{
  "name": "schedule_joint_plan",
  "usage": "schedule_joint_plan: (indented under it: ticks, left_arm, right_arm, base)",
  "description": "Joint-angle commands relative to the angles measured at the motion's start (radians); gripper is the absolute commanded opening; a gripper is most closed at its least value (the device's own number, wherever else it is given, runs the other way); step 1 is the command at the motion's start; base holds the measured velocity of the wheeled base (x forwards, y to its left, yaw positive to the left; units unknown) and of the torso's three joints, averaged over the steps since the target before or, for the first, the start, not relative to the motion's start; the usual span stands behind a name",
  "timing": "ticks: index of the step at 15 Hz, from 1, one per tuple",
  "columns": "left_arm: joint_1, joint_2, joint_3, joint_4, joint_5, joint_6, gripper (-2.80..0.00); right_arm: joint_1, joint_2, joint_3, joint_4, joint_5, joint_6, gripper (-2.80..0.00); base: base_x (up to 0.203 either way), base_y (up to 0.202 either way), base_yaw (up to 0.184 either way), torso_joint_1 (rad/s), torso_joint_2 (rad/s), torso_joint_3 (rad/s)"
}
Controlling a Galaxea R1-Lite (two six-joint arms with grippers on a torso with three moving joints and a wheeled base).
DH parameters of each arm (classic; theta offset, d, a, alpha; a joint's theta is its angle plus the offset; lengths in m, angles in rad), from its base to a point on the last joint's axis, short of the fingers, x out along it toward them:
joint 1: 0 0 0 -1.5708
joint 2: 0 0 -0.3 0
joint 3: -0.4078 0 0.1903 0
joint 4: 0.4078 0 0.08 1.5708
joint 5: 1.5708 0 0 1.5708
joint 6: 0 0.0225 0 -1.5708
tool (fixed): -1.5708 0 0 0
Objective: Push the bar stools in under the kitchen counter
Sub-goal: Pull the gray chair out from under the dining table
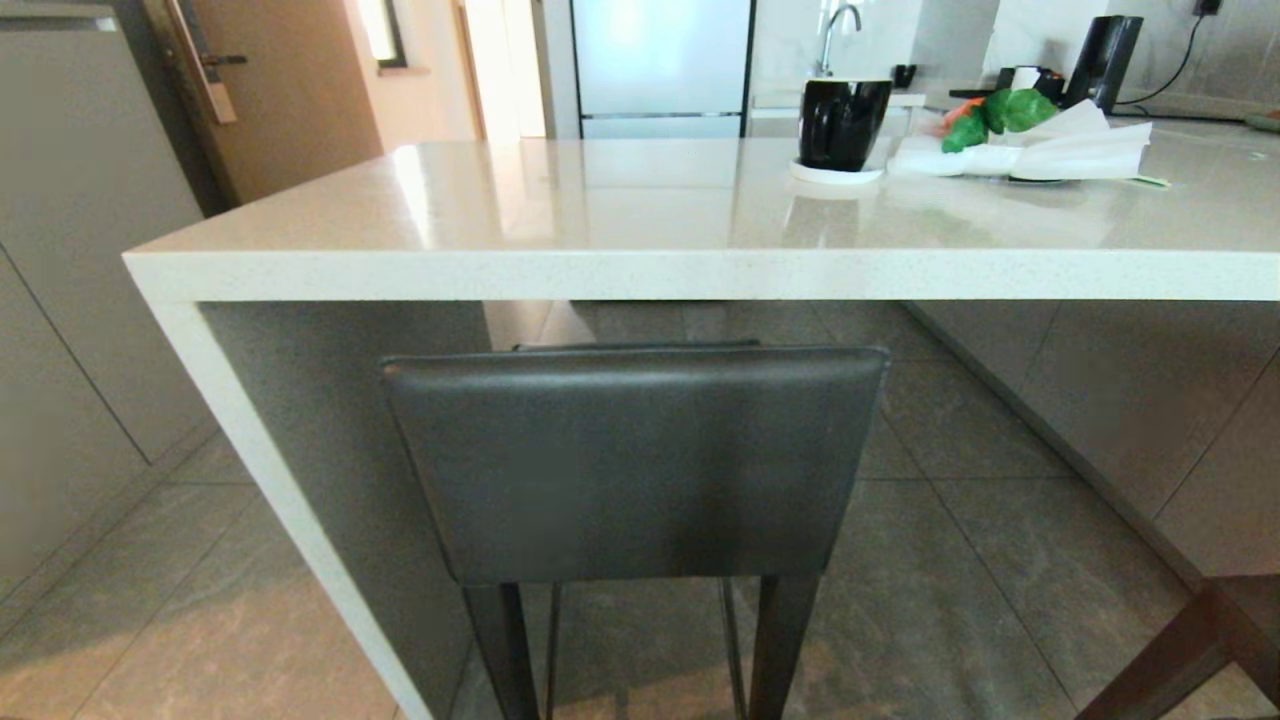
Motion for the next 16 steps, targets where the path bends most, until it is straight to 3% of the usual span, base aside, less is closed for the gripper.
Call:
schedule_joint_plan:
  ticks: [1, 5, 10, 16]
  left_arm:
    - [0.0, 0.002, 0.003, 0.0, 0.0, -0.001, -2.8]
    - [0.0, 0.002, 0.003, -0.001, 0.0, -0.001, -2.8]
    - [0.0, 0.002, 0.003, -0.001, 0.0, -0.001, -2.8]
    - [0.0, 0.002, 0.003, -0.001, 0.0, -0.001, -2.8]
  right_arm:
    - [0.0, 0.001, 0.0, 0.0, 0.0, 0.0, -2.8]
    - [0.0, 0.001, 0.0, -0.001, 0.0, 0.0, -2.8]
    - [0.0, 0.001, 0.0, -0.001, 0.0, 0.0, -2.8]
    - [0.0, 0.001, 0.0, 0.0, 0.0, 0.0, -2.8]
  base:
    - [0.0, 0.0, 0.0, 0.0, 0.0, 0.0]
    - [0.0, 0.0, 0.0, 0.0, 0.0, 0.0]
    - [0.001, -0.154, 0.001, 0.002, 0.0, 0.003]
    - [0.0, 0.0, 0.0, 0.0, 0.0, 0.0]
